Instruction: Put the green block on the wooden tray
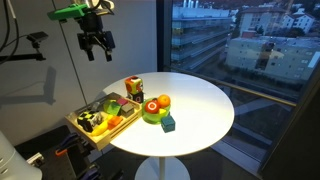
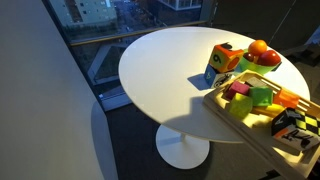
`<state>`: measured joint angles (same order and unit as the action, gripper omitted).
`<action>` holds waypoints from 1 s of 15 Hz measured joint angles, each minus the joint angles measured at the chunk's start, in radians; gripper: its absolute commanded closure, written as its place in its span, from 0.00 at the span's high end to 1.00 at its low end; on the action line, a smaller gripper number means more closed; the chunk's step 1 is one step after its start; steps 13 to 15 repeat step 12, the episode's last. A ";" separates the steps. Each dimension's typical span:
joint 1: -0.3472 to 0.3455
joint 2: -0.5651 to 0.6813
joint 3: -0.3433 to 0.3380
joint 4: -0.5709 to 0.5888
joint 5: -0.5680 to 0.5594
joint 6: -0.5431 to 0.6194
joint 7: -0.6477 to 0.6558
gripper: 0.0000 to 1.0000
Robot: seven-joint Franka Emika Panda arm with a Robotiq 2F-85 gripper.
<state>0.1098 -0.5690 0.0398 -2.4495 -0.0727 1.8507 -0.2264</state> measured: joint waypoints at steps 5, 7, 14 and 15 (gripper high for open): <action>0.007 -0.021 -0.014 0.002 0.060 -0.055 -0.017 1.00; 0.011 -0.021 -0.026 0.001 0.088 -0.056 -0.036 1.00; 0.020 -0.028 -0.048 0.001 0.112 -0.052 -0.072 1.00; 0.020 -0.028 -0.048 0.001 0.112 -0.052 -0.072 1.00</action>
